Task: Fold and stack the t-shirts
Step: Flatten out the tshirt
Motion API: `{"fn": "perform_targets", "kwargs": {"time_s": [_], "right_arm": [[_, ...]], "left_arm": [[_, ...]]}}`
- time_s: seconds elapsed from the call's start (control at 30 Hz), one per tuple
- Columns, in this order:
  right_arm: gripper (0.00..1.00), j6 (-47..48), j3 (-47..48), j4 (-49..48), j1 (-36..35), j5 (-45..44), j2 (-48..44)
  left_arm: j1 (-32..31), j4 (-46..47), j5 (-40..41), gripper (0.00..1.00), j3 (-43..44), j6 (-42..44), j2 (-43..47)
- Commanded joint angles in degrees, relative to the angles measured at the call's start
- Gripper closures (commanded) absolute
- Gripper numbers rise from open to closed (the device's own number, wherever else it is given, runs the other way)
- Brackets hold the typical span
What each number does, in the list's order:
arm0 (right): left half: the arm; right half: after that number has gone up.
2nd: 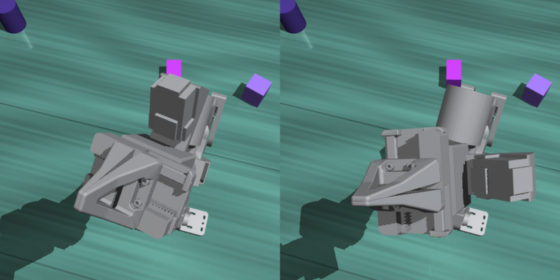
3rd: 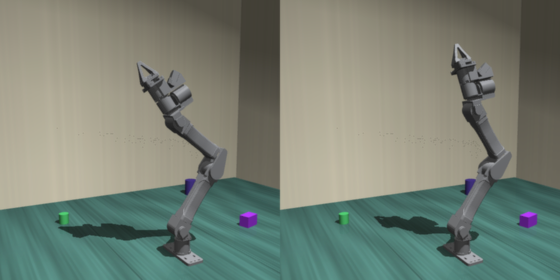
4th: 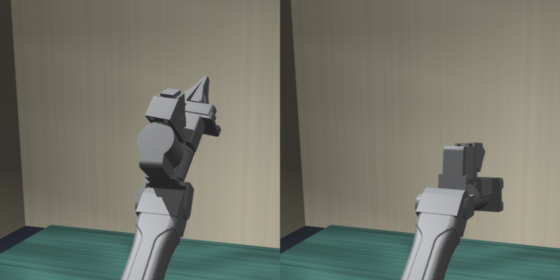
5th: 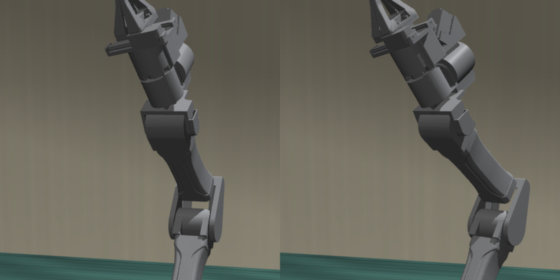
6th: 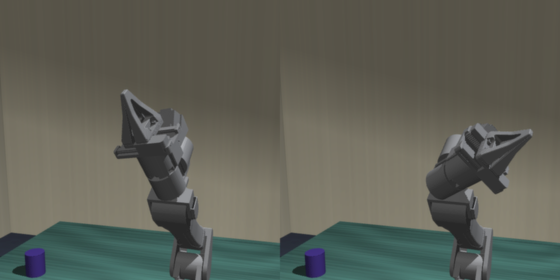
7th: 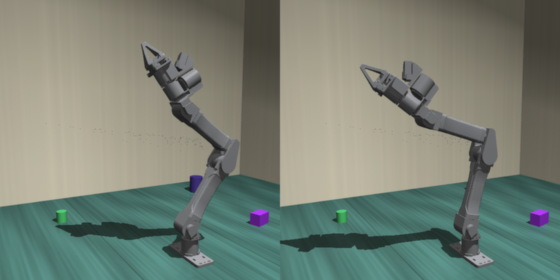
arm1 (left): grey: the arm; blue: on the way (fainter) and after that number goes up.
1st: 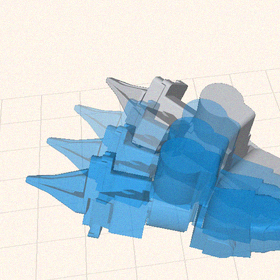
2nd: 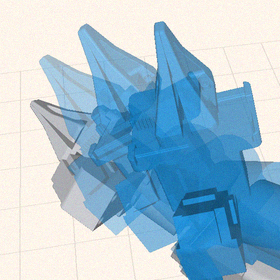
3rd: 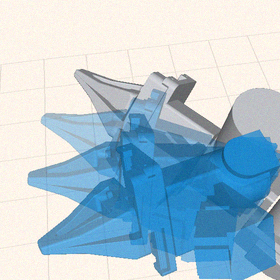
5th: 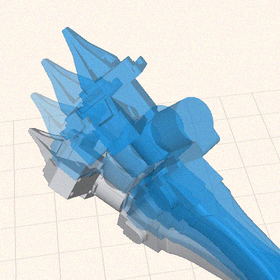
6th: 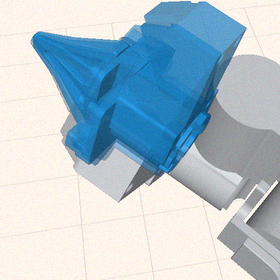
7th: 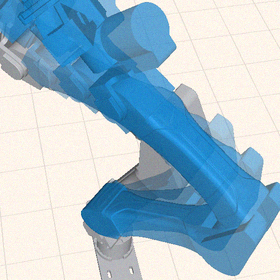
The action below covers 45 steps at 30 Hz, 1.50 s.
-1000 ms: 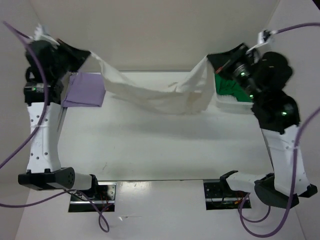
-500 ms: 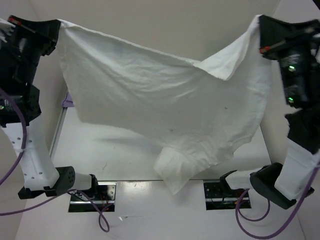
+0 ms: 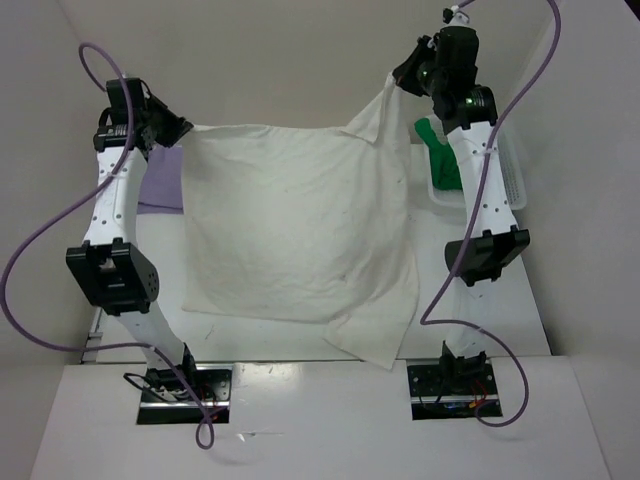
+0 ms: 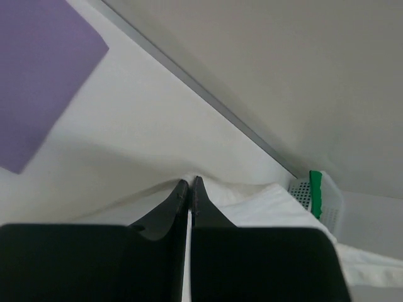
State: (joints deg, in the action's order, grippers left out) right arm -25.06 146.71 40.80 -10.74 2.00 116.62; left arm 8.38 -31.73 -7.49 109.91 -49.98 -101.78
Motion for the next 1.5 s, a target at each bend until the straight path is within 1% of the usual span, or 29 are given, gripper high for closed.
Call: {"fn": "perform_targets", "kwargs": {"time_s": [0.0,0.07,0.1,0.17,0.2,0.33,0.43,0.53,0.57,0.6,0.63,0.67,0.7,0.73,0.8,0.83,0.87,0.9,0.93,0.97,1.0,1.07,1.1,1.17,1.23,1.3,1.33,1.4,1.47], "right_arm": [[1.00,-4.2,10.2,-7.3,2.1,4.6,-4.6],[1.00,-6.7,11.6,-10.0,4.6,5.9,-5.4],[1.00,-7.4,12.3,-10.9,5.2,6.5,-6.7],[1.00,-9.6,12.8,-12.4,7.5,8.2,-7.2],[1.00,-9.7,13.4,-12.4,7.5,9.0,-7.9],[1.00,-10.3,13.4,-12.4,9.2,10.3,-8.4],[1.00,-9.8,10.4,-11.7,9.2,12.1,-9.9],[1.00,-8.4,2.5,-9.0,9.2,14.0,-14.1],[1.00,-7.9,-7.4,-9.0,9.2,14.0,-16.4],[1.00,-7.2,-14.3,-10.9,9.2,14.0,-22.9],[1.00,-7.2,-22.2,-13.3,9.2,14.5,-26.9],[1.00,-7.2,-37.9,-17.6,9.2,14.5,-30.9],[1.00,-7.2,-44.6,-18.6,9.2,13.8,-34.1],[1.00,-7.2,-55.1,-18.6,9.2,13.8,-39.0],[1.00,-6.2,-64.1,-15.9,9.2,13.8,-42.2],[1.00,-5.7,-73.0,-15.9,9.2,13.8,-46.1],[1.00,-5.7,-77.3,-15.2,9.2,14.3,-48.1],[1.00,-6.2,-80.9,-13.7,9.2,14.3,-50.0],[1.00,-6.2,-87.1,-12.9,9.2,15.2,-53.0],[1.00,-6.9,-89.6,-12.2,9.2,15.8,-53.9],[1.00,-7.5,-93.6,-10.3,9.2,16.8,-54.5],[1.00,-8.9,-96.6,-8.4,9.2,19.2,-56.3],[1.00,-9.5,-98.4,-5.7,9.2,19.7,-57.1],[1.00,-10.1,-99.3,-1.9,9.2,20.2,-59.1],[1.00,-10.1,-100.0,3.4,9.2,21.1,-59.7],[1.00,-10.1,-101.2,8.5,8.6,21.6,-60.2],[1.00,-10.1,-101.2,9.8,7.5,21.6,-60.2],[1.00,-11.3,-101.2,11.9,6.0,22.3,-63.3],[1.00,-11.9,-100.0,14.8,5.2,20.2,-65.1]], "left_arm": [[1.6,5.6,-3.4,1.00,10.5,-2.4,0.4],[2.3,4.7,-3.9,1.00,15.1,-2.4,-1.3],[3.0,4.1,-3.9,1.00,20.3,-2.9,-1.8],[4.4,3.6,-5.7,1.00,24.5,-3.6,-2.9],[4.4,3.6,-5.7,1.00,27.1,-3.6,-3.8],[5.2,3.6,-6.2,1.00,28.6,-3.6,-5.0],[5.2,3.1,-6.2,1.00,26.5,-3.6,-5.0],[5.2,3.1,-6.2,1.00,21.3,-2.0,-2.1],[5.2,3.1,-5.3,1.00,19.1,-2.0,-0.9],[5.2,3.9,-4.6,1.00,12.3,-1.2,0.5],[5.2,6.1,-4.6,1.00,7.8,-1.2,4.0],[5.7,7.7,-4.6,1.00,2.6,-1.2,6.0],[5.7,10.1,-4.6,1.00,-2.5,-1.2,9.5],[5.7,10.6,-4.6,1.00,-12.2,-1.2,11.1],[7.0,11.2,-3.4,1.00,-20.7,-0.7,15.5],[7.0,11.2,-2.9,1.00,-24.6,-0.6,16.8],[7.0,10.3,-2.1,1.00,-31.2,0.0,17.7],[7.0,9.8,-2.1,1.00,-34.6,0.6,19.5],[7.0,9.8,-2.1,1.00,-37.9,0.6,20.1],[7.0,9.0,-2.1,1.00,-43.8,0.6,20.6],[7.0,9.0,-2.9,1.00,-46.9,0.6,21.6],[7.5,7.0,-2.9,1.00,-51.4,2.2,23.5],[7.5,6.1,-2.2,1.00,-54.2,2.9,24.2],[8.8,2.7,-1.7,1.00,-55.9,4.9,26.7],[8.8,0.4,-1.7,1.00,-58.6,5.4,28.5],[9.4,-2.5,-3.1,1.00,-60.8,5.9,31.0],[9.4,-3.2,-4.4,1.00,-61.8,6.7,32.3],[9.4,-6.1,-4.4,1.00,-63.1,7.3,33.5],[9.4,-7.5,-5.4,1.00,-63.1,7.3,34.5]]}}
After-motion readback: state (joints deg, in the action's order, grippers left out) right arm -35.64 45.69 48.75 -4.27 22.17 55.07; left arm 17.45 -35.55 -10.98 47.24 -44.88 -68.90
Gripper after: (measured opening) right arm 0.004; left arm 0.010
